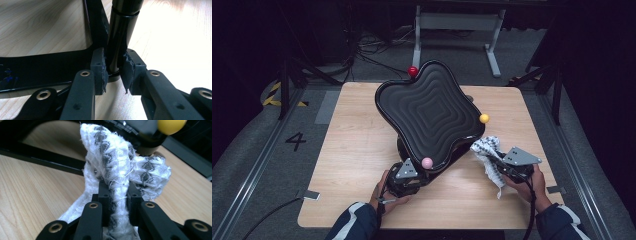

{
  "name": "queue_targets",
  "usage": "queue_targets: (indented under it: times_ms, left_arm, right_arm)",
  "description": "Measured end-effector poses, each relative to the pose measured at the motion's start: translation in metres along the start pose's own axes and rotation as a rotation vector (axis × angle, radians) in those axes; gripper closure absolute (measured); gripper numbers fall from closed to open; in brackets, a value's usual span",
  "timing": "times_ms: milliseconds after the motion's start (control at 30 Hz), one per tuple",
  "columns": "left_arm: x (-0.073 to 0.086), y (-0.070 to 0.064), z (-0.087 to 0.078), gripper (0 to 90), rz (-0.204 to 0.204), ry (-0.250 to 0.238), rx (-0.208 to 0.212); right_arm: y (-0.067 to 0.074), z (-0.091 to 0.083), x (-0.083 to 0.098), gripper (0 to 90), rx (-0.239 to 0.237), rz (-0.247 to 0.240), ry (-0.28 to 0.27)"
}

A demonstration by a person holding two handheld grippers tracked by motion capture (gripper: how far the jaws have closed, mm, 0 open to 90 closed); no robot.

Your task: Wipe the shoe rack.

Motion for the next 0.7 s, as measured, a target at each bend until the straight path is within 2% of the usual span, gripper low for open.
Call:
queue_targets:
  times_ms: [133,267,600,700]
  left_arm:
    - [0.000,0.000,0.000,72.2,-0.001,0.000,0.000]
    - [0.000,0.000,0.000,72.1,-0.003,0.002,0.003]
    - [0.000,0.001,0.000,72.1,-0.001,0.001,0.005]
    - [0.000,0.001,0.000,72.1,-0.002,0.002,0.004]
  right_arm:
    - [-0.008,-0.012,-0.007,78.8,0.020,0.021,-0.059]
    - [-0.013,-0.019,-0.019,78.8,0.035,0.022,-0.111]
    - [-0.013,0.000,-0.042,78.6,0.034,0.002,-0.154]
    - [-0.013,0.016,-0.050,78.6,0.020,0.008,-0.152]
Point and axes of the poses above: each handheld gripper's, and its own axes: z roughly forward along the jaws, x roughly out of its underside, y roughly to its left, the point moved 4 cm from there along z, roughly forward along the jaws, and after that the axes turned 7 degrees about -y, right-handed, at the moved point
